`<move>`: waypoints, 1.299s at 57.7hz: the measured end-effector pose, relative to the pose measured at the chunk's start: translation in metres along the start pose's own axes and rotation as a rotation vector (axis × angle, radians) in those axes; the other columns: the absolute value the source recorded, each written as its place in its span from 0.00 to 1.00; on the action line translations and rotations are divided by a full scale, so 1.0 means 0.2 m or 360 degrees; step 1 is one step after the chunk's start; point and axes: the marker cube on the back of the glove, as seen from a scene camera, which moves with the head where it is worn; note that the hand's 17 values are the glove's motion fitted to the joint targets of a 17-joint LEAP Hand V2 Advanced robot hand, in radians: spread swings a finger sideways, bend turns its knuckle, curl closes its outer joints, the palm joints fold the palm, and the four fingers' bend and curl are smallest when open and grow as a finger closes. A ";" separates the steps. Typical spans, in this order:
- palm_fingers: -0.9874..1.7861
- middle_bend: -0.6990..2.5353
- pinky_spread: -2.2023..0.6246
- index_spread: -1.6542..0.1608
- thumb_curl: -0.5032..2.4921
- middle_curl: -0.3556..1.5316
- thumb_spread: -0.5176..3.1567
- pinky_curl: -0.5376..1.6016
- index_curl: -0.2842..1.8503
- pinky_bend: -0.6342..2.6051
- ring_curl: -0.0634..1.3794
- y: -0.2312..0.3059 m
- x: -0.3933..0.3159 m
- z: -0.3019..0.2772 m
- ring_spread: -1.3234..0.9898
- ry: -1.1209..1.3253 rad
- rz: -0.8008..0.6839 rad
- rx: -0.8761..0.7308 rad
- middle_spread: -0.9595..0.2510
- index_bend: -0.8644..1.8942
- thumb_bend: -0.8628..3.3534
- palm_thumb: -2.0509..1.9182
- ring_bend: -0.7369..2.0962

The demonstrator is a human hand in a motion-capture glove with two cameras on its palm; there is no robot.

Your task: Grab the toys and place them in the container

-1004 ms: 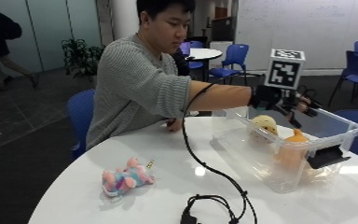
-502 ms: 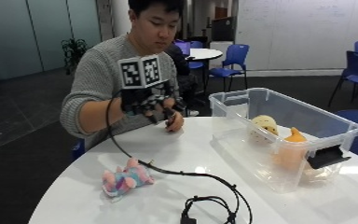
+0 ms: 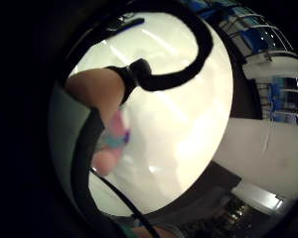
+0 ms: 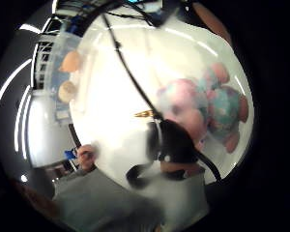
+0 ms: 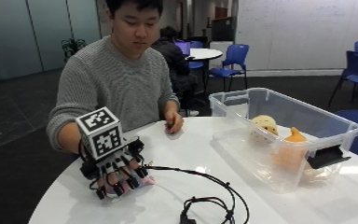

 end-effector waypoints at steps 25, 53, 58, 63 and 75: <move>0.47 0.32 0.76 0.69 0.29 0.40 0.50 0.40 0.33 0.54 0.29 0.04 -0.04 0.21 0.49 0.0306 0.0072 -0.0147 0.62 0.37 0.21 0.58 0.43; 0.58 0.42 0.68 0.72 0.25 0.53 0.44 0.40 0.40 0.49 0.38 0.04 0.09 0.14 0.36 -0.0311 0.0196 0.0019 0.54 0.40 0.18 0.49 0.53; 0.56 0.42 0.68 0.72 0.24 0.55 0.44 0.41 0.42 0.50 0.40 0.04 0.10 0.13 0.36 -0.0351 0.0227 0.0027 0.53 0.40 0.18 0.48 0.54; 0.55 0.41 0.68 0.72 0.23 0.56 0.44 0.41 0.43 0.51 0.41 0.04 0.10 0.12 0.36 -0.0325 0.0284 0.0110 0.53 0.41 0.18 0.48 0.54; 0.55 0.41 0.68 0.73 0.23 0.61 0.51 0.42 0.46 0.52 0.43 0.05 0.09 0.04 0.36 0.0027 0.0418 0.0588 0.51 0.43 0.21 0.52 0.55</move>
